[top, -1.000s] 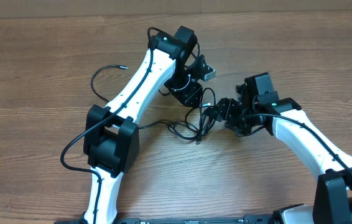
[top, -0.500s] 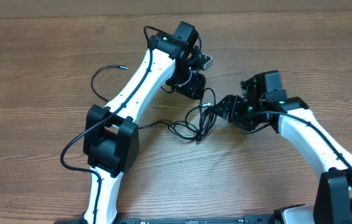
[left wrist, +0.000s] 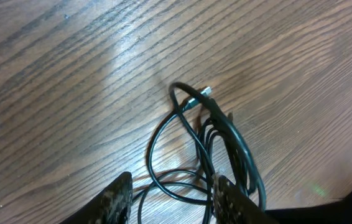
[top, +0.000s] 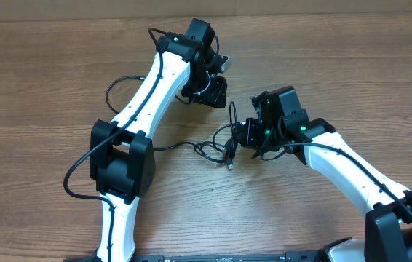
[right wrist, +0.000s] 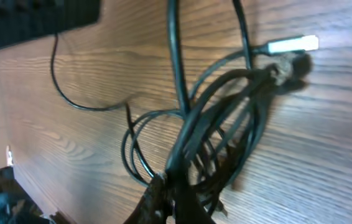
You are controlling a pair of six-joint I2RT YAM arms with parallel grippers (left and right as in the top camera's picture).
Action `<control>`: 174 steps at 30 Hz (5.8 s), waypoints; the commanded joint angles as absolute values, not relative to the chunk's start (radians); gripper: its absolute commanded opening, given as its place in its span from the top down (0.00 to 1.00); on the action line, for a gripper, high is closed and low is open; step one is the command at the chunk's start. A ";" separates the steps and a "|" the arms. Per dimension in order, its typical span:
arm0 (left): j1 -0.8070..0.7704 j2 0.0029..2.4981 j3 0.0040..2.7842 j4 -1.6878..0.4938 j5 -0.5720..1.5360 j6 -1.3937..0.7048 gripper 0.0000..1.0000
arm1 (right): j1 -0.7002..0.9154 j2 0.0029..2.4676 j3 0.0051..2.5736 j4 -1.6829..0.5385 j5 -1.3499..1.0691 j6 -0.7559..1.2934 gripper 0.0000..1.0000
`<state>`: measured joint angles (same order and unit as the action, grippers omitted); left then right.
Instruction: Untangle cables
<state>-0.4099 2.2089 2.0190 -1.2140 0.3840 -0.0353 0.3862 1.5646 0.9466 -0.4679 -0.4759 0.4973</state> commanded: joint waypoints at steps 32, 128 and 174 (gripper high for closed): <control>-0.543 2.204 2.037 -1.193 0.477 -0.008 0.39 | -0.120 1.449 0.974 -0.720 -0.466 0.436 0.52; -0.438 2.203 2.013 -1.176 1.026 0.159 0.96 | 0.130 1.449 0.974 -0.428 -0.595 1.209 0.46; -0.242 2.203 2.013 -1.178 1.174 0.135 0.96 | 0.130 1.449 0.974 -0.367 -0.543 1.238 0.96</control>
<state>-0.2665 2.2089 1.9888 -1.1648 1.2278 0.1307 0.1268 1.4605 0.9554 -0.3450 -0.5907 1.3048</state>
